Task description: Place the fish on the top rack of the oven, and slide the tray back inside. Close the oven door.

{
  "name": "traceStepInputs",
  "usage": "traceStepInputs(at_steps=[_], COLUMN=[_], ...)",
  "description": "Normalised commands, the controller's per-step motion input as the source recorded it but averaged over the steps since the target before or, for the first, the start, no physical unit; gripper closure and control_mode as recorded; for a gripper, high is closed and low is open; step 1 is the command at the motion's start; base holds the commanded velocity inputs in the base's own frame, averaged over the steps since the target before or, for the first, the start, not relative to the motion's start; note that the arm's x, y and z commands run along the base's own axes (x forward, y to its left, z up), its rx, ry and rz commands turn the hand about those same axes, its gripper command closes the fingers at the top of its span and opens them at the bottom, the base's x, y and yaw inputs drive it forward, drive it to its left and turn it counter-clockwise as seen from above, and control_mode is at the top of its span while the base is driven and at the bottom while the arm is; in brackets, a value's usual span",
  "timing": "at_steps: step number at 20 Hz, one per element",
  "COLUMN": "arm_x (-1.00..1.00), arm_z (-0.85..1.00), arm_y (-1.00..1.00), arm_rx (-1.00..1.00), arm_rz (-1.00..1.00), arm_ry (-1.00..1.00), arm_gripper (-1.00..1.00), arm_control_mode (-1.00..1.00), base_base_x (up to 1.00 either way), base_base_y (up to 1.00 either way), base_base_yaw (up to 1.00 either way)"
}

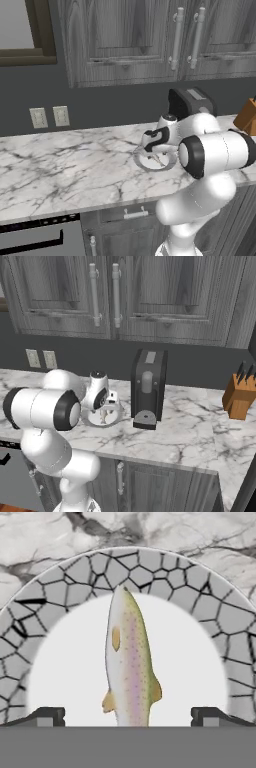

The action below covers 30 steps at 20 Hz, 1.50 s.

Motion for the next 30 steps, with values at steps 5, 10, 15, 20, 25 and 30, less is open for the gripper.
traceStepInputs(at_steps=[5,10,15,20,25,30], arm_x=[0.19,0.19,0.15,0.0,0.0,-0.04], arm_z=[-0.32,-0.35,-0.34,-0.26,-0.18,-0.04], arm_y=[0.0,0.0,0.0,0.08,0.07,0.0], arm_rx=[0.0,0.0,0.0,-0.01,-0.01,0.0], arm_rz=[0.0,0.01,0.0,0.01,0.0,0.0], arm_ry=[0.0,0.0,0.0,0.0,0.0,0.0], arm_gripper=[-1.0,-1.0,1.0,1.0,1.0,1.0], arm_control_mode=[-1.0,-1.0,-1.0,-1.0,-1.0,-1.0], base_base_x=[0.0,0.0,0.0,0.0,0.0,0.0], base_base_y=[0.0,0.0,0.0,0.0,0.0,0.0], base_base_yaw=[0.0,0.0,0.0,0.0,0.0,0.0])
